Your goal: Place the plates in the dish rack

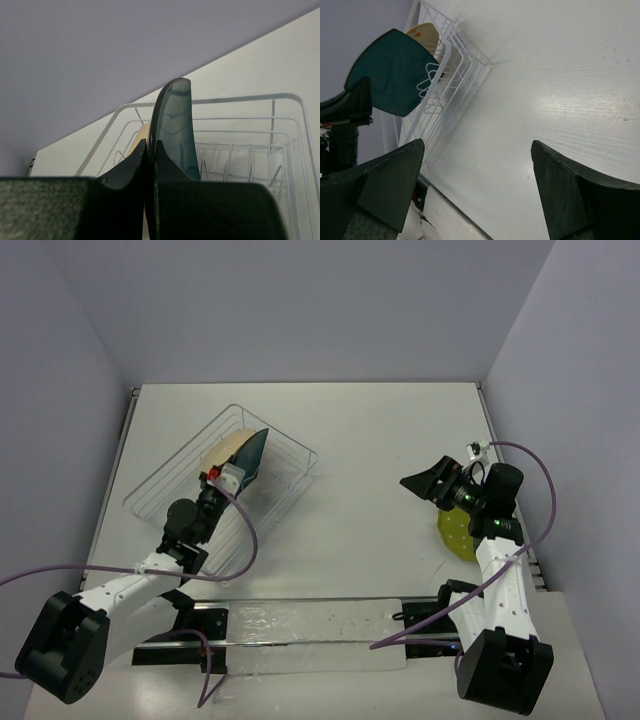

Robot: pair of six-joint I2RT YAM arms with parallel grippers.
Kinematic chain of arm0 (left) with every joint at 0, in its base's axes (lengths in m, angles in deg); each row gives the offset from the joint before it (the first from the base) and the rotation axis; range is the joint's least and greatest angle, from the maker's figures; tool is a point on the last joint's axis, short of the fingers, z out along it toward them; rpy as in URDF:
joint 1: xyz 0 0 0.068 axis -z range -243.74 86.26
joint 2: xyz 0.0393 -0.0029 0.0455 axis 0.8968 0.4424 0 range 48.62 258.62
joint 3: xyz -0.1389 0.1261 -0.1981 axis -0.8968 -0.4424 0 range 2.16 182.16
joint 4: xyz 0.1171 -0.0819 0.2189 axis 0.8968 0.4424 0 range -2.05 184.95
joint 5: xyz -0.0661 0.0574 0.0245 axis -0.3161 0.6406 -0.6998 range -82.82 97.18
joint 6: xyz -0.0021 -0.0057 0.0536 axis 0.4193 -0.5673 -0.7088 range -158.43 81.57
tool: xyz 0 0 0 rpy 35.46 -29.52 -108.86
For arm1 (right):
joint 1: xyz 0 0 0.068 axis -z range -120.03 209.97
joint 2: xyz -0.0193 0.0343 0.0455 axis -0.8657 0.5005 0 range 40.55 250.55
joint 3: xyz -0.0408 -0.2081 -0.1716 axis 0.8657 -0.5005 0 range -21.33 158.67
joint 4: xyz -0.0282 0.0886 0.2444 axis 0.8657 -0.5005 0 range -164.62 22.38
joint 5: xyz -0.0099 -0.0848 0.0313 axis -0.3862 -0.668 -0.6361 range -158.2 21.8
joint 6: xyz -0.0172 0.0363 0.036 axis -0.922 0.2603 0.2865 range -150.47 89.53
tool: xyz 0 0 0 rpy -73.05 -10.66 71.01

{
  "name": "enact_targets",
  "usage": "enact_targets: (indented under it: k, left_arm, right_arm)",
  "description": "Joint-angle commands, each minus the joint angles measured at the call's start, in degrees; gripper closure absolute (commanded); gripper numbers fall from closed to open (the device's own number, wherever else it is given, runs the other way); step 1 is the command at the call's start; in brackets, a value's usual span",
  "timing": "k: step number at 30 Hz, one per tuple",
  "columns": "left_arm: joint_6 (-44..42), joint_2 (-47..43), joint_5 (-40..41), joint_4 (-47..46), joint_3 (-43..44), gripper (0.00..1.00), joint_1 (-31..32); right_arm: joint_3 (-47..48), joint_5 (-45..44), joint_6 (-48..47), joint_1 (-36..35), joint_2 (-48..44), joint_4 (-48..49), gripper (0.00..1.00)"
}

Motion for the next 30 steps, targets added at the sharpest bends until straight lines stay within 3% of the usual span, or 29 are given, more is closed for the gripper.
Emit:
enact_targets:
  k: [1, 5, 10, 14, 30]
  left_arm:
    - [-0.4, 0.0, 2.8, -26.6, -7.7, 1.00, -0.1]
    - [1.1, -0.1, 3.1, -29.6, -9.2, 1.00, -0.2]
    - [3.0, 4.7, 1.9, -50.8, -14.2, 1.00, -0.2]
    - [3.1, 9.5, -0.3, -56.7, -14.7, 1.00, -0.1]
    - [0.2, 6.0, -3.5, -57.2, -7.9, 1.00, -0.1]
  right_arm:
    - [2.2, -0.3, -1.2, -0.7, -0.3, 0.5, 0.06]
    - [2.1, 0.1, -0.9, -0.8, 0.1, 1.4, 0.06]
    - [2.1, 1.0, -0.8, -0.8, 0.6, 2.3, 0.06]
    - [2.0, 1.3, -1.0, -0.8, 0.2, 2.3, 0.07]
    - [3.3, 1.9, -1.2, -0.9, -0.2, 3.0, 0.07]
